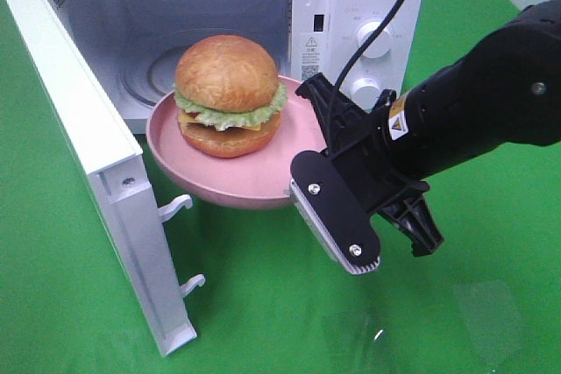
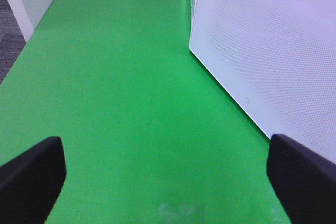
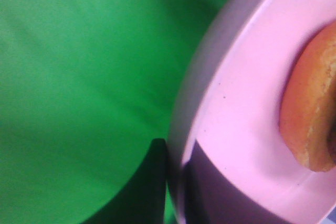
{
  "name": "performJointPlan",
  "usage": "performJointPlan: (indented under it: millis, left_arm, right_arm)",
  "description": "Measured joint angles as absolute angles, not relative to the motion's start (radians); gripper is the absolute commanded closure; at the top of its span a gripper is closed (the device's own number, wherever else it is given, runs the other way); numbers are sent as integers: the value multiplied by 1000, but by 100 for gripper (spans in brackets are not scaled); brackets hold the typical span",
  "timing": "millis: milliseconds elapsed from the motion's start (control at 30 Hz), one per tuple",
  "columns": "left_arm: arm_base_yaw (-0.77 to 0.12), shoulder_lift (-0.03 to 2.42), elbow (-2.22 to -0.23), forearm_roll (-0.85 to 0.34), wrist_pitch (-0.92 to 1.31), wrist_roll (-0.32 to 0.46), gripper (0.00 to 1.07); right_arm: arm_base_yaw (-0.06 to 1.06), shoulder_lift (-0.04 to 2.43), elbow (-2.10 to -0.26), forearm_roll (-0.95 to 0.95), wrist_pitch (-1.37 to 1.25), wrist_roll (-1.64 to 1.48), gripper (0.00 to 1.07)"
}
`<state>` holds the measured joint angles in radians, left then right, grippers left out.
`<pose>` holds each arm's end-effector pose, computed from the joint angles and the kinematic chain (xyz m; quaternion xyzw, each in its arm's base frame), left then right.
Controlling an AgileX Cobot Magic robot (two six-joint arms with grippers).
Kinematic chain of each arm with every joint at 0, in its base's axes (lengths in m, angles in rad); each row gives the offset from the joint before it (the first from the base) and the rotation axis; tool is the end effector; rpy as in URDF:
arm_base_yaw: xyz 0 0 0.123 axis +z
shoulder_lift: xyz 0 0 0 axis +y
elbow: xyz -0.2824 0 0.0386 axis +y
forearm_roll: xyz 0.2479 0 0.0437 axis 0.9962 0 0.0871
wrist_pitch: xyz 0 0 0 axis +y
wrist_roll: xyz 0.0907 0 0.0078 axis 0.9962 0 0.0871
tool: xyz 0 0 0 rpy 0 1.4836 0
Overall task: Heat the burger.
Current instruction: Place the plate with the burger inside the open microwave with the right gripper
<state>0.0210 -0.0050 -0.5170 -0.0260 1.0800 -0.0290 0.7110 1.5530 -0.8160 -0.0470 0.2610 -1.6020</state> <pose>-0.0084 -0.0023 0.2803 -0.0205 0.8522 -0.0151 0.5226 0.2297 0.1964 0.1998 -0.8736 0.3629 -0.1514 0.2867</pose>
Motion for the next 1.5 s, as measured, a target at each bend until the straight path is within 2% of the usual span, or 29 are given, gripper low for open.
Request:
performJointPlan:
  millis: [1000, 1300, 1500]
  left_arm:
    - [21, -5, -517, -25, 1080, -29, 9]
    - [21, -5, -517, -25, 1080, -29, 9]
    - [21, -5, -517, -25, 1080, -29, 9]
  right_arm:
    - [714, 1910, -1183, -48, 263, -1613, 107]
    - [709, 2004, -1311, -86, 293, -1587, 107]
    - [707, 2074, -1424, -207, 330, -1402, 107]
